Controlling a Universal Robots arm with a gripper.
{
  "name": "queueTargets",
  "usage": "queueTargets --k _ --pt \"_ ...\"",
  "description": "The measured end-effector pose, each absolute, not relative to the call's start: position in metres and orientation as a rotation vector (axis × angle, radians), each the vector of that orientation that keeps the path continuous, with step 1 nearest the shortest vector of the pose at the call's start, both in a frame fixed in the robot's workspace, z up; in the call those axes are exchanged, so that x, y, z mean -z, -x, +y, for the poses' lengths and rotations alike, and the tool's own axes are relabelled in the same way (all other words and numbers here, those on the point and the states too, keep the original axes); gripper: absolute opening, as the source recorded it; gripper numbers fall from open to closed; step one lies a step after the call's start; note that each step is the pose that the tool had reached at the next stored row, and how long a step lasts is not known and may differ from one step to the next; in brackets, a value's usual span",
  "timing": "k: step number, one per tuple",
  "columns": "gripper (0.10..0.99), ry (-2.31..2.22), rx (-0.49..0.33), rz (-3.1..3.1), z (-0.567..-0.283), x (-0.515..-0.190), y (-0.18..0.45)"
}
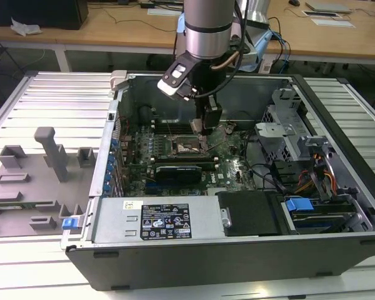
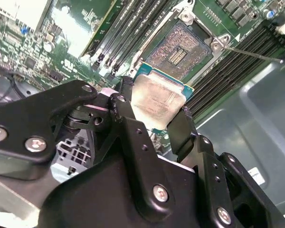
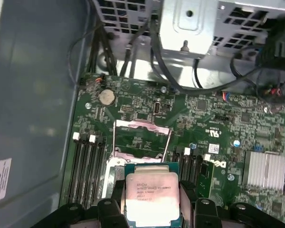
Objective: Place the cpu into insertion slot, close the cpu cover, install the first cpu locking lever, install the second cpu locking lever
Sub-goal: 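Place the cpu into insertion slot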
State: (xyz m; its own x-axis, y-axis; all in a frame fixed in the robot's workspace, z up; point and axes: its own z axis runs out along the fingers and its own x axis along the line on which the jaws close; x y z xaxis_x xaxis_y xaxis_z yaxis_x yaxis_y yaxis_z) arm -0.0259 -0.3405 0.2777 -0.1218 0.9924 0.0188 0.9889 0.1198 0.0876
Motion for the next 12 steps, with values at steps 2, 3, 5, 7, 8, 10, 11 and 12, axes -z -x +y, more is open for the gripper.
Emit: queueTargets --k 2,3,5,7,8,10,11,12 --pt "0.541 -2.086 -0.120 2.286 -0.340 -0.277 0.026" --pt "0.541 -2.103 -0.120 2.269 -0.340 -0.276 0.026" --pt "0.541 -2.144 -0.118 2.228 -0.340 -0.275 0.026" --pt "0.541 -2.196 -0.116 2.175 -0.340 -0.274 0.026" --pt "0.541 -2.225 -0.115 2.143 -0.340 -0.273 0.026" --pt "0.541 -2.274 -0.113 2.089 -0.340 -0.270 0.026" --pt "0.541 -2.277 -0.113 2.085 -0.340 -0.267 0.027" --pt "0.541 -2.277 -0.113 2.085 -0.340 -0.263 0.028"
